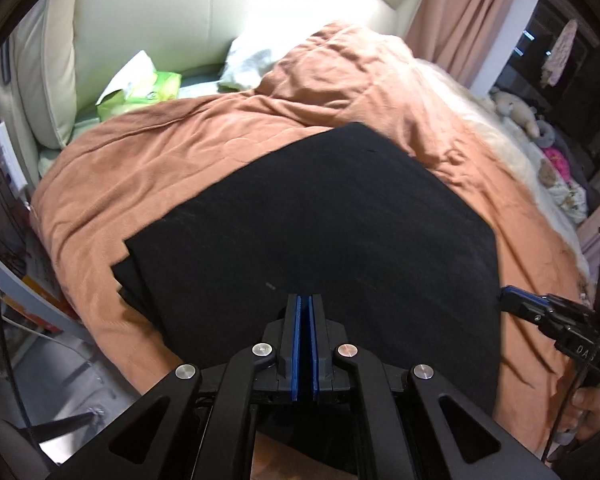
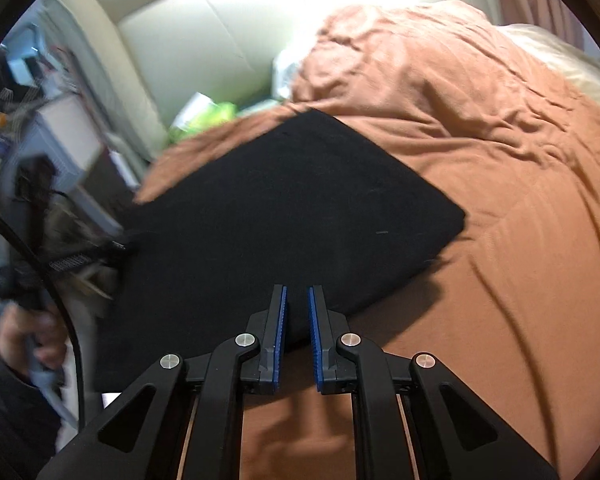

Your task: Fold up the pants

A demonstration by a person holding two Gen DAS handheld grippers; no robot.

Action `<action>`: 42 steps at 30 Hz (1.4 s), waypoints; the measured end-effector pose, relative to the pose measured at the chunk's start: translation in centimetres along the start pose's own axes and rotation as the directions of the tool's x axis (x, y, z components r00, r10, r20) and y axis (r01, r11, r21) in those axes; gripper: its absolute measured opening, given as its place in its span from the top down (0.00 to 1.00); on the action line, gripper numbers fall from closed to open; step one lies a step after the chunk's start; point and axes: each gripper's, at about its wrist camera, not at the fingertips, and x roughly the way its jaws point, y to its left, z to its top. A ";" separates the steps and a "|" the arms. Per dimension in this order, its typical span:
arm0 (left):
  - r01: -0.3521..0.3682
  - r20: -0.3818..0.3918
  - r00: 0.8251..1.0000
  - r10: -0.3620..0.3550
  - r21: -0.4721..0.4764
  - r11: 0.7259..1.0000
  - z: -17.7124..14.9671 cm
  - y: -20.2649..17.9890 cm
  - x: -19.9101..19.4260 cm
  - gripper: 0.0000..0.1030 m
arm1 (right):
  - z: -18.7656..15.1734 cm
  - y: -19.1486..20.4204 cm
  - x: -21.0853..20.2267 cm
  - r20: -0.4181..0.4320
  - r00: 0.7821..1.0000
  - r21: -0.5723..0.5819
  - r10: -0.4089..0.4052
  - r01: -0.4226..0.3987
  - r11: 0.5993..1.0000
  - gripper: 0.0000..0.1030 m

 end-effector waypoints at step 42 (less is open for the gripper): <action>0.224 -0.067 0.970 -0.233 -0.113 0.968 -7.1 -6.5 -5.6 0.67 | -4.4 -0.3 -7.6 -0.044 0.999 0.034 0.002 -0.001 0.999 0.80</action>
